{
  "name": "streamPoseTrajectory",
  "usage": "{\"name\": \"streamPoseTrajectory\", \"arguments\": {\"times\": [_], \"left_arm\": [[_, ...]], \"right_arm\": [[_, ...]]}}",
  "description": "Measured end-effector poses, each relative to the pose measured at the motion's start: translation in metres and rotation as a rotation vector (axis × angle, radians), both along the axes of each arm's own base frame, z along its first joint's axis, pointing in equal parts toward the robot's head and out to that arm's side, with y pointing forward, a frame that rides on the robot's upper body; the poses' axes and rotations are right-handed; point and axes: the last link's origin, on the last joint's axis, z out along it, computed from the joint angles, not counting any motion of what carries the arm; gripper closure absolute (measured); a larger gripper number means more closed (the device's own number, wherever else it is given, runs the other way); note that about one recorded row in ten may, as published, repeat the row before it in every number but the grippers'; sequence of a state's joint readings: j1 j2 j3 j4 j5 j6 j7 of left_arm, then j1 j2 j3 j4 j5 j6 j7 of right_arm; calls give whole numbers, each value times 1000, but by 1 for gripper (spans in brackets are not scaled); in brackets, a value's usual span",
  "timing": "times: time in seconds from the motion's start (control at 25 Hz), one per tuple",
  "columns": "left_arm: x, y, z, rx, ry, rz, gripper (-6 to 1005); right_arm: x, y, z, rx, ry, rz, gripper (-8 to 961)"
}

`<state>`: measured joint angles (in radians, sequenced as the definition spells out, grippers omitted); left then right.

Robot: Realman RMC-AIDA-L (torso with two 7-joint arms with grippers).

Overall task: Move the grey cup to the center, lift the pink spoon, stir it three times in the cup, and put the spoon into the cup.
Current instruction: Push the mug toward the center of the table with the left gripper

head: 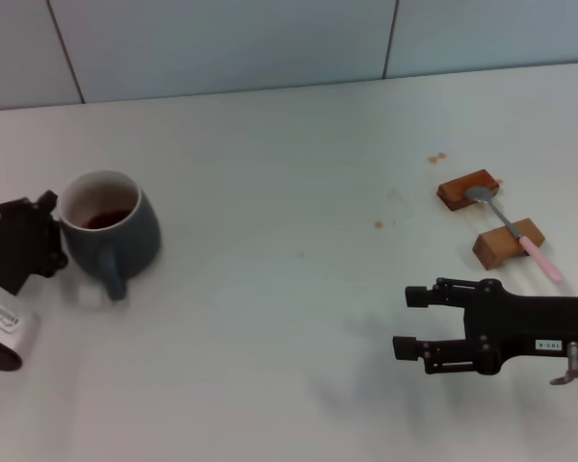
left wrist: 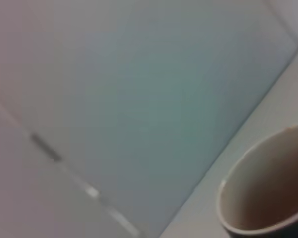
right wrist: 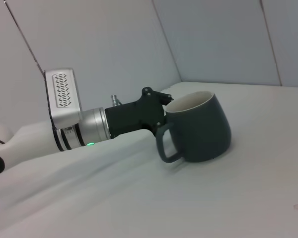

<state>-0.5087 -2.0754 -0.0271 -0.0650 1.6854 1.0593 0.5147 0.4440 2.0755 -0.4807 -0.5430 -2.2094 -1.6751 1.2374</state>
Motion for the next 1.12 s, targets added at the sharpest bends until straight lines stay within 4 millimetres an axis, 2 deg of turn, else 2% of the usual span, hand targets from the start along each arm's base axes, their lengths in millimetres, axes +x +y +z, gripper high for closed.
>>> {"name": "streamPoseTrajectory", "arguments": {"times": [0.28, 0.36, 0.44, 0.56, 0.6, 0.72, 0.84, 0.96, 1.08, 1.12], "left_arm": [[15, -5, -18, -96, 13, -78, 1001], [15, -5, -18, -96, 13, -78, 1001], [26, -9, -32, -142, -12, -106, 1001], [32, -12, -38, -168, -19, -125, 1001], [40, -15, -47, -201, -34, -148, 1000], [49, -16, -55, -232, -44, -173, 1000], [49, -16, -55, -232, -44, -173, 1000], [64, -19, -66, -278, -67, -209, 1000], [69, -21, -71, -299, -73, -227, 1000], [78, -25, -79, -341, -72, -257, 1000]], "right_arm": [[-1, 0, -1, -4, 3, 2, 128], [-1, 0, -1, -5, 4, 1, 128], [-1, 0, -2, -8, 7, -1, 128], [-1, -1, -2, -9, 8, -4, 128], [-1, -1, -2, -9, 8, -4, 128], [-1, -1, -2, -10, 9, -5, 128], [-1, -1, -3, -10, 10, -5, 128], [-1, -1, -3, -11, 10, -5, 128], [-1, -2, -4, -14, 14, -7, 128], [-1, -2, -4, -15, 15, -7, 128]]}}
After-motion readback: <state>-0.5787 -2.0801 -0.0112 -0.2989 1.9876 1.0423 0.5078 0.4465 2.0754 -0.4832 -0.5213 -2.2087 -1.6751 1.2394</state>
